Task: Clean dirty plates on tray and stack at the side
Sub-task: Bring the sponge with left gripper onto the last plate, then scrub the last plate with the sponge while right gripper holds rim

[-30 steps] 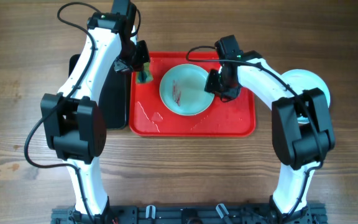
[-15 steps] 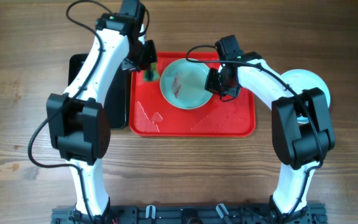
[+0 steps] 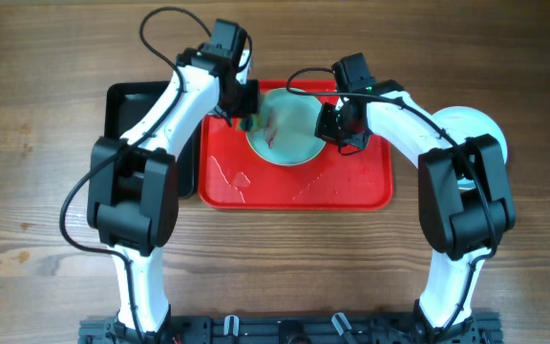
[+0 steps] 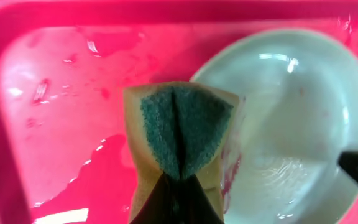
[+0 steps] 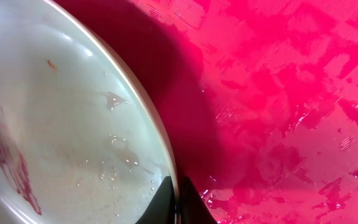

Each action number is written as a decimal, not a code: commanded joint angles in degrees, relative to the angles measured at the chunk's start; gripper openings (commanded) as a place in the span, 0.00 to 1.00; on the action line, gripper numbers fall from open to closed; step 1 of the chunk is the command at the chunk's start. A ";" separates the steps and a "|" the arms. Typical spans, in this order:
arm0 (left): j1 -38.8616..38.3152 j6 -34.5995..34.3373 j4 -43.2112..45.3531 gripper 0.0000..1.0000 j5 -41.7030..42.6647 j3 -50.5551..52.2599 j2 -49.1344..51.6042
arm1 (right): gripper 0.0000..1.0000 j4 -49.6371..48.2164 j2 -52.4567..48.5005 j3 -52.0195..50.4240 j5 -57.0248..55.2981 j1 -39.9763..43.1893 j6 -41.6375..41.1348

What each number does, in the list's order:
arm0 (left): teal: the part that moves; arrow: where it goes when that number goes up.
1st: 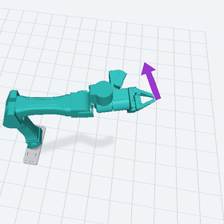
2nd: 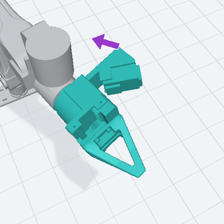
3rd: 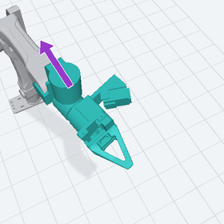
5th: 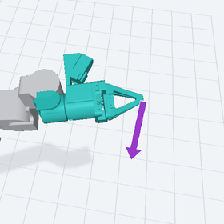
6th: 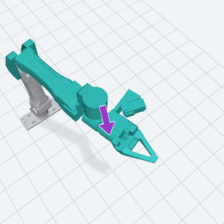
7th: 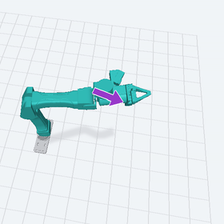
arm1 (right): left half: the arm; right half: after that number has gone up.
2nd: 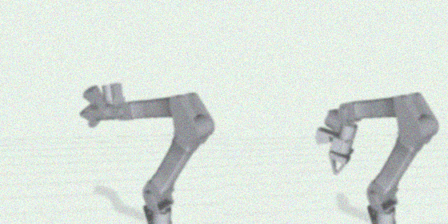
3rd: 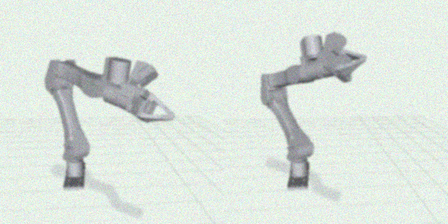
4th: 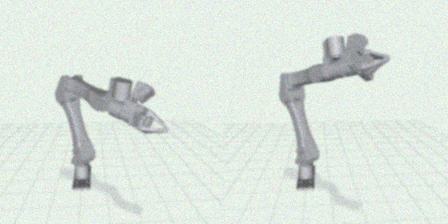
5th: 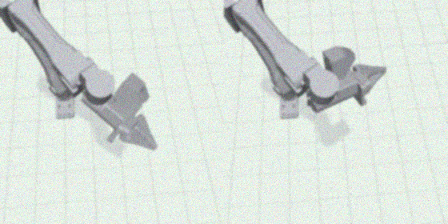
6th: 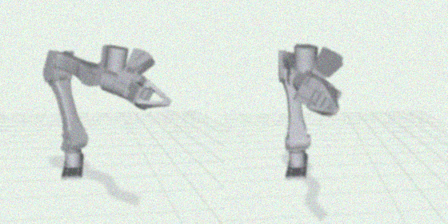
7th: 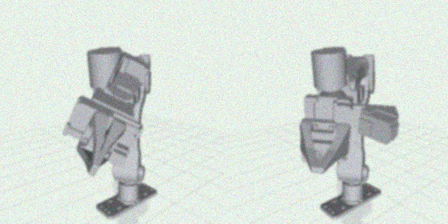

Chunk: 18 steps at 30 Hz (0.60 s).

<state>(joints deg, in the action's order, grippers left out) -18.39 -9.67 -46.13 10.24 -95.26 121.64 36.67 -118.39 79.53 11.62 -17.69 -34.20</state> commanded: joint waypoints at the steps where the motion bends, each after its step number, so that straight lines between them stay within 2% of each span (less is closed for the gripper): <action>1: -0.26 5.40 2.27 0.04 5.70 2.56 0.35 | 0.04 -0.17 -1.31 -1.27 0.09 0.13 1.03; 12: -1.64 -1.79 2.73 0.04 7.41 3.45 3.48 | 0.04 -0.17 -1.31 -1.27 0.33 0.13 1.03; 18: -3.89 -9.07 4.52 0.04 8.33 3.45 7.56 | 0.04 -0.07 -1.31 -1.27 0.52 0.13 1.03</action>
<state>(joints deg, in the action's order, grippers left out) -20.40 -12.53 -42.24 16.21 -92.92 125.16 36.64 -118.39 79.53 11.79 -17.67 -34.20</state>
